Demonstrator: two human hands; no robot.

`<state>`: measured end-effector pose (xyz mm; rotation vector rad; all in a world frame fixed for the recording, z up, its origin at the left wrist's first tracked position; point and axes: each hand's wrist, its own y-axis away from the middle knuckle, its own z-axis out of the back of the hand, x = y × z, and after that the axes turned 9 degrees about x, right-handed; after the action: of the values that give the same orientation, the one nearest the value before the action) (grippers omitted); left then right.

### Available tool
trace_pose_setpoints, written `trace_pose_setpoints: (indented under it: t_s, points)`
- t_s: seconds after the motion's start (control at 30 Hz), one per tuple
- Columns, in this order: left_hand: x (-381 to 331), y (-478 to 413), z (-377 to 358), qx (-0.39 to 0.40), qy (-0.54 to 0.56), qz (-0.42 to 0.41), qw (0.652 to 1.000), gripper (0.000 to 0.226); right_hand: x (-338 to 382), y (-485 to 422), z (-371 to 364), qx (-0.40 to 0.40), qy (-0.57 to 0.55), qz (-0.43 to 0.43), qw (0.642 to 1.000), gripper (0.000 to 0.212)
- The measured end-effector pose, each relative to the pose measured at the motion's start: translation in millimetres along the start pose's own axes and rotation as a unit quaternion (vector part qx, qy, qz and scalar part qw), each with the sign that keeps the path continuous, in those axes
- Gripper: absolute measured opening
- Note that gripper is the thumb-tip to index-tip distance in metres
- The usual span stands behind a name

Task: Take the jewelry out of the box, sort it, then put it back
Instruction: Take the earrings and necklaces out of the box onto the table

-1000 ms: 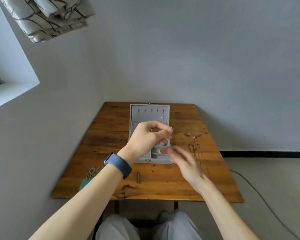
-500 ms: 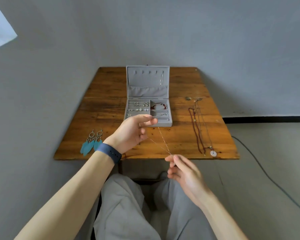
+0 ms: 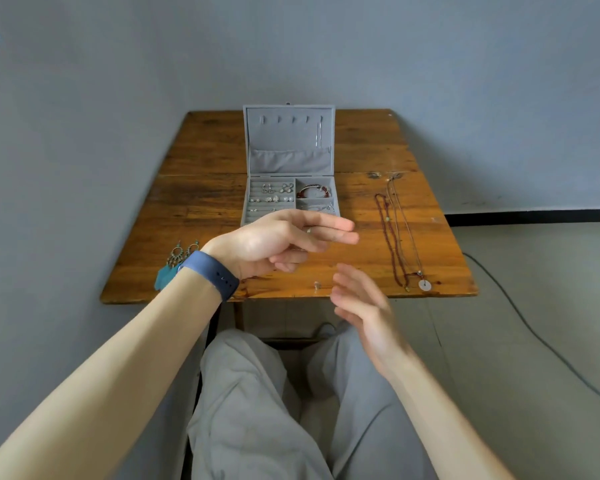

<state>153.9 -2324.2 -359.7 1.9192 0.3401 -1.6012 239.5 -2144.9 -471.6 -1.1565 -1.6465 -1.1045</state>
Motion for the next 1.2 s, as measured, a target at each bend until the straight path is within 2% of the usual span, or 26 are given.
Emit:
trace_pose_setpoints:
  t_s: [0.1, 0.23, 0.3, 0.37, 0.43, 0.53, 0.73, 0.87, 1.2]
  points:
    - [-9.7, 1.7, -1.3, 0.018, -0.027, 0.015, 0.999, 0.047, 13.3, -15.7, -12.5, 0.016, 0.044, 0.024, 0.999, 0.063]
    - [-16.9, 7.4, 0.8, 0.03, -0.023, 0.006, 0.999, 0.043, 29.2, -32.1, -29.1, 0.074, 0.136, 0.055, 0.986, 0.03]
    - [-16.4, 11.0, 3.3, 0.03, -0.017, -0.002, 0.999, 0.041, 28.0, -35.2, -29.7, 0.074, 0.152, 0.063, 0.984, 0.02]
    - [-12.7, 15.3, 6.0, 0.027, -0.013, -0.008, 1.0, 0.037, 24.0, -33.7, -24.4, 0.056, 0.111, 0.053, 0.991, 0.022]
    - [-7.0, 18.5, 8.5, 0.01, -0.009, -0.012, 1.0, 0.031, 20.8, -29.7, -15.6, 0.043, 0.015, 0.024, 0.999, 0.027]
    - [2.6, 18.6, 12.6, -0.053, 0.019, -0.024, 0.998, 0.026, 18.6, -21.1, -3.3, 0.051, -0.086, -0.018, 0.995, 0.022]
    - [15.9, 1.7, 15.9, -0.157, 0.021, -0.007, 0.987, 0.022, 10.3, -1.7, 8.8, 0.052, -0.177, -0.044, 0.982, 0.017]
    - [14.9, -7.5, 22.5, -0.228, -0.052, 0.017, 0.972, 0.02, 1.8, 7.5, 15.0, 0.052, -0.208, -0.048, 0.976, 0.022]
    - [13.8, -19.5, 33.4, -0.175, -0.045, 0.045, 0.982, 0.025, -6.5, 12.3, 21.5, 0.088, -0.22, -0.035, 0.971, 0.025]
